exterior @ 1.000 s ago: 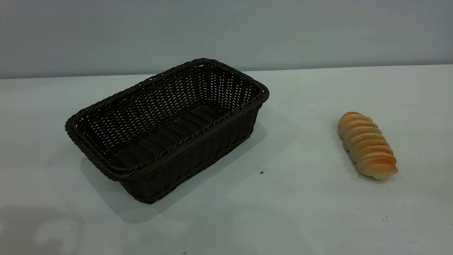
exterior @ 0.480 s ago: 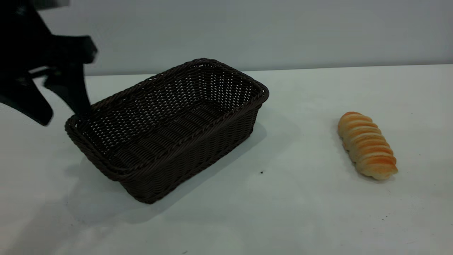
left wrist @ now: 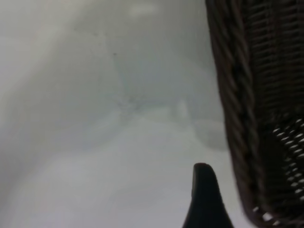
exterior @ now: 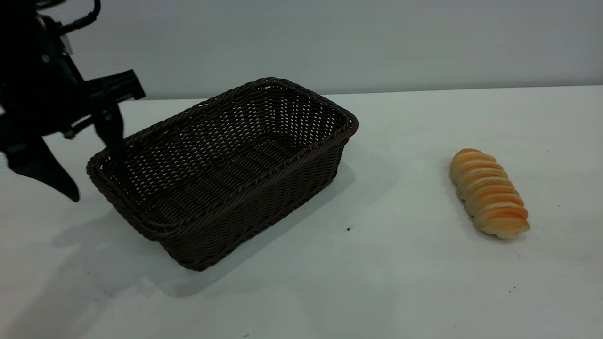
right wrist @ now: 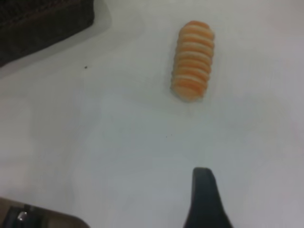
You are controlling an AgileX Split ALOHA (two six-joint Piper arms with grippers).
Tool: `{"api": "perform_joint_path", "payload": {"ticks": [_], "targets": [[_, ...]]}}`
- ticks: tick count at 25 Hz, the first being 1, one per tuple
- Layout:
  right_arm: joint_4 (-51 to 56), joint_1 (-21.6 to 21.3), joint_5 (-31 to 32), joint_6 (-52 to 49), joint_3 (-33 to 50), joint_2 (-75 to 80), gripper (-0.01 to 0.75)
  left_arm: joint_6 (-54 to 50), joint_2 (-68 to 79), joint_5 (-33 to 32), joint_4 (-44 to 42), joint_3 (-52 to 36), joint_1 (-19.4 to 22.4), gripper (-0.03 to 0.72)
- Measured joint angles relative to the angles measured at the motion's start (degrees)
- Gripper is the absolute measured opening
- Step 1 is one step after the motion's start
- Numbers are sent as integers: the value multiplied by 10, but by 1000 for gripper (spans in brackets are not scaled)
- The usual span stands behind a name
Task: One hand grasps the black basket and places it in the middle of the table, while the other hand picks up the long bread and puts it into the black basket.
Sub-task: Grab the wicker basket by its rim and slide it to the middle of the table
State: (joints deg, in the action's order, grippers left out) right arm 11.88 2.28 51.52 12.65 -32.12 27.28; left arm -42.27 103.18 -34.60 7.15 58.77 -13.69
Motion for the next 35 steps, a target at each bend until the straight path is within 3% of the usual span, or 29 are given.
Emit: {"api": "perform_joint_path", "payload": {"ticks": [14, 22, 25, 28, 35], "targets": [[-1, 0, 7, 1, 0, 0, 506, -23, 52, 50, 34, 1, 0, 564], [-1, 0, 12, 1, 0, 0, 506, -36, 141, 151, 79, 1, 0, 543], [-1, 0, 18, 1, 0, 0, 506, -36, 160, 169, 89, 1, 0, 424], [0, 0, 21, 1, 0, 0, 506, -42, 162, 181, 105, 1, 0, 132], [0, 0, 28, 1, 0, 0, 506, -18, 139, 194, 136, 4, -1, 136]]}}
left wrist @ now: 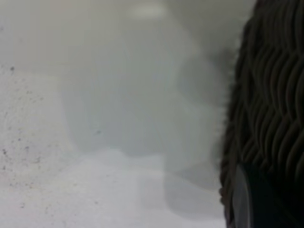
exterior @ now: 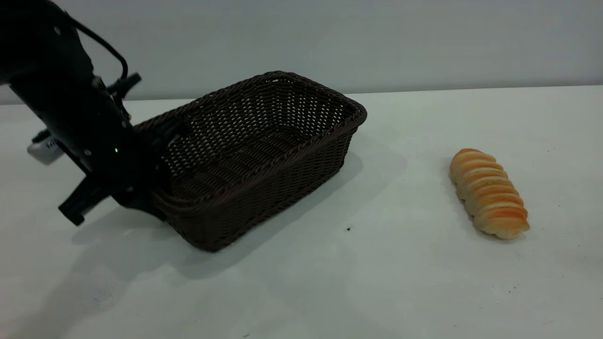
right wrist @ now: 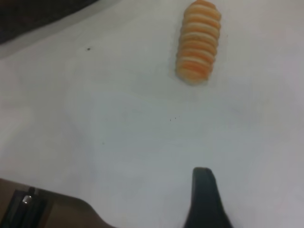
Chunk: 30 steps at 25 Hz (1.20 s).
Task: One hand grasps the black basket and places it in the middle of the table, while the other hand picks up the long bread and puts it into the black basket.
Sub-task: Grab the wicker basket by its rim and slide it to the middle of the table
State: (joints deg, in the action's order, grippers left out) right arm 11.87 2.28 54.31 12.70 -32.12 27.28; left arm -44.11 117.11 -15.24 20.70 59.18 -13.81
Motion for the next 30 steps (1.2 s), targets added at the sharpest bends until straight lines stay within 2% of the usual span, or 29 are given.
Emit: {"api": "perform_joint_path", "payload": {"ticks": [3, 9, 11, 18, 26, 28, 30], "targets": [[0, 0, 6, 0, 0, 0, 506, 78, -20, -8, 0, 6, 1, 136], [0, 0, 6, 0, 0, 0, 506, 367, -10, -106, 25, 78, 1, 136], [0, 0, 6, 0, 0, 0, 506, 429, 4, -131, 35, 104, 1, 136], [0, 0, 8, -4, 0, 0, 506, 456, 68, -147, 23, 161, 1, 136], [0, 0, 10, -4, 0, 0, 506, 446, 77, -152, 25, 164, 1, 139], [0, 0, 10, -4, 0, 0, 506, 445, 77, -153, 25, 165, 1, 184], [0, 0, 10, -4, 0, 0, 506, 445, 77, -155, 24, 166, 1, 280]]}}
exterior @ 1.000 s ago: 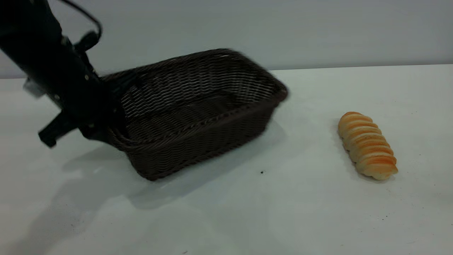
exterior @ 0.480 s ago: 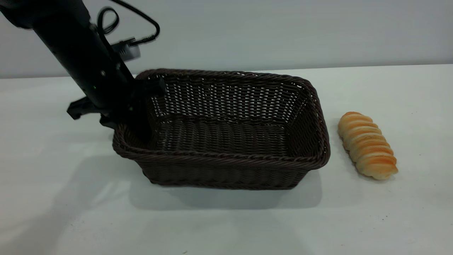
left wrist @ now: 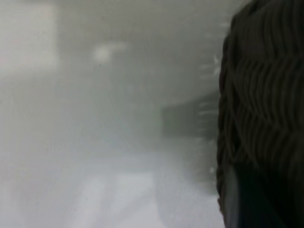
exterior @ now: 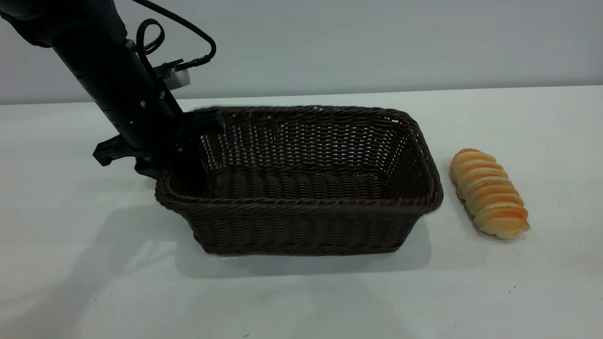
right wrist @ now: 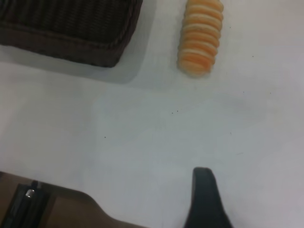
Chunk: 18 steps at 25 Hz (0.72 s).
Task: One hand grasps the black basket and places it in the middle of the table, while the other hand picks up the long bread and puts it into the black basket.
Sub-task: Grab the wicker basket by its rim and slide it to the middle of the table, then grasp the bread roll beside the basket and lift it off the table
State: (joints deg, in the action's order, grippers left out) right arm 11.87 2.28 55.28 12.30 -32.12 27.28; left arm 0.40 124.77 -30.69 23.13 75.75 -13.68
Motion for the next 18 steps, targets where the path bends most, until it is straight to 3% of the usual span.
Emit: {"api": "perform_joint_path", "payload": {"ticks": [4, 6, 10, 14, 18], "targets": [[0, 0, 0, 0, 0, 0, 506, -10, -7, -10, -18, 1, 0, 501], [0, 0, 0, 0, 0, 0, 506, -30, -18, -18, -45, 1, 0, 571], [0, 0, 2, 1, 0, 0, 506, -83, -66, -52, -126, 1, 0, 592], [16, 0, 5, 6, 0, 12, 506, -113, -133, -85, -221, 1, 0, 554], [79, 0, -35, 56, 0, 94, 506, -130, -201, -94, -266, 1, 0, 535]]}}
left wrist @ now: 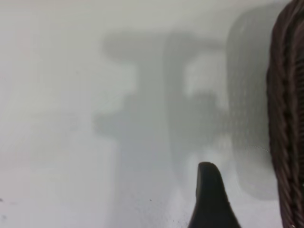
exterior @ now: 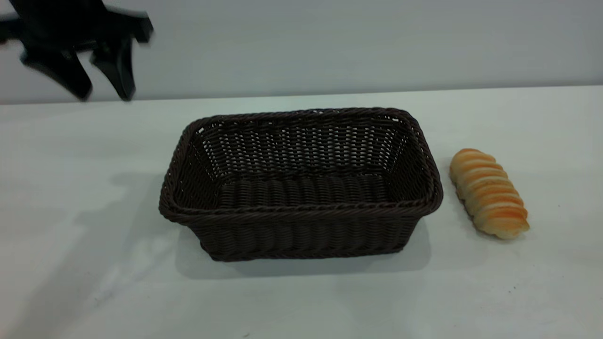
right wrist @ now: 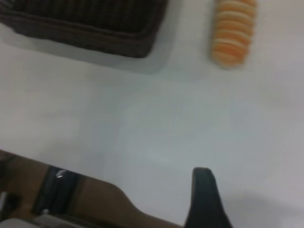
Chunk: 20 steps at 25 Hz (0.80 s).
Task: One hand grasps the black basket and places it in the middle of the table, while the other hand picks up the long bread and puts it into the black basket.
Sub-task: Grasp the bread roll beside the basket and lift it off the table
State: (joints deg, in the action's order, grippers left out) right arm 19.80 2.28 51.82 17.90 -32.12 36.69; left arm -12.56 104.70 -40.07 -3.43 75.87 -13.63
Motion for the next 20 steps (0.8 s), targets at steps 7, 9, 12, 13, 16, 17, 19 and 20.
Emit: {"api": "perform_joint_path", "payload": {"ticks": [7, 9, 12, 13, 16, 17, 19, 20], "targets": [[117, 0, -220, 119, 0, 243, 506, -1, -87, -26, -5, 0, 0, 527], [154, 0, -285, 156, 0, 307, 506, -1, -108, -38, -6, 0, 0, 521], [231, 0, -369, 226, -5, 396, 506, -1, -137, -55, -5, 0, 0, 507], [259, 2, -382, 256, -14, 427, 506, -1, -146, -58, -4, 0, 0, 500], [333, 18, -406, 347, -55, 509, 506, -1, -170, -68, -3, 0, 0, 480], [356, 26, -411, 378, -72, 538, 506, -1, -177, -71, -3, 0, 0, 473], [388, 37, -426, 432, -103, 590, 506, -1, -188, -76, -3, 0, 0, 463], [402, 40, -434, 457, -118, 619, 506, -1, -194, -78, -3, 0, 0, 459]]}}
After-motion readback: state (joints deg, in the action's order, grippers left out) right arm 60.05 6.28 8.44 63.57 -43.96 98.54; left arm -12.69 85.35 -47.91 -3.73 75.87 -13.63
